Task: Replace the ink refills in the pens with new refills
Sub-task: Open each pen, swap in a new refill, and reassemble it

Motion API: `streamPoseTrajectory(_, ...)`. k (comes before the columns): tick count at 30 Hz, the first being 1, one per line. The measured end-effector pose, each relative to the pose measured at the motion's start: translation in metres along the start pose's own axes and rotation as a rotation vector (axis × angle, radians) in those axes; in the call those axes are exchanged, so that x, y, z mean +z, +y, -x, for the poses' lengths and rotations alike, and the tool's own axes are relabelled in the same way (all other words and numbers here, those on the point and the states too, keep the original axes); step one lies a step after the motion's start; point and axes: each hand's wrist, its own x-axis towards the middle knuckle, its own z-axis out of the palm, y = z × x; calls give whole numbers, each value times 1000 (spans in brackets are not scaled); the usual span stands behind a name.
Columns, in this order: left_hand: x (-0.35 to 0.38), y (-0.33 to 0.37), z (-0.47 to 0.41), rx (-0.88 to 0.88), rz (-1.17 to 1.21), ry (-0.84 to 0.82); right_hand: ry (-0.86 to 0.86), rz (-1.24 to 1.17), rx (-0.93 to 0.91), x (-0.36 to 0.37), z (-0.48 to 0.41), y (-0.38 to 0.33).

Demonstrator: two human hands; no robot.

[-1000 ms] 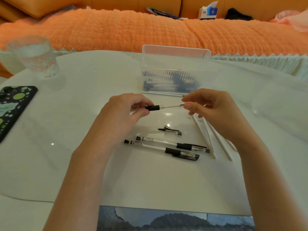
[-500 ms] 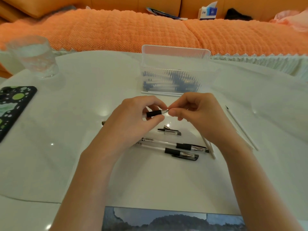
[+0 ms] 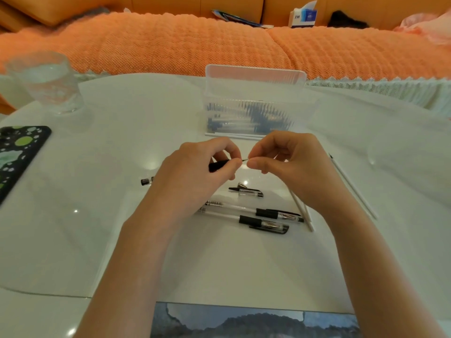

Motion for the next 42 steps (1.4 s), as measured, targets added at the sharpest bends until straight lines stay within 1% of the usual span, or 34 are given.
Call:
streamPoseTrajectory(3, -2, -5, -1, -34, 24, -3, 42, 10, 20, -10, 1, 3)
streamPoseTrajectory(5, -3, -9, -1, -50, 38, -2, 51, 72, 62, -16, 3, 7)
streamPoseTrajectory(9, -3, -11, -1, -52, 79, 23, -56, 339, 150, -19, 6, 19)
streamPoseTrajectory(12, -3, -11, -1, -58, 84, 22, -123, 443, 155, -17, 5, 21)
streamPoseTrajectory(18, -6, -14, -1, -48, 93, 14, -129, 439, 124, -16, 5, 21)
streamPoseTrajectory(23, -7, -14, 0, -56, 100, 18, -85, 349, 95, -13, 5, 16)
streamPoseTrajectory(29, -8, -12, 0, -60, 99, 22, -188, 377, 41, 12, 1, 11)
streamPoseTrajectory(42, -10, -13, -2, -78, 96, 37, -225, 323, 84, 15, -1, 8)
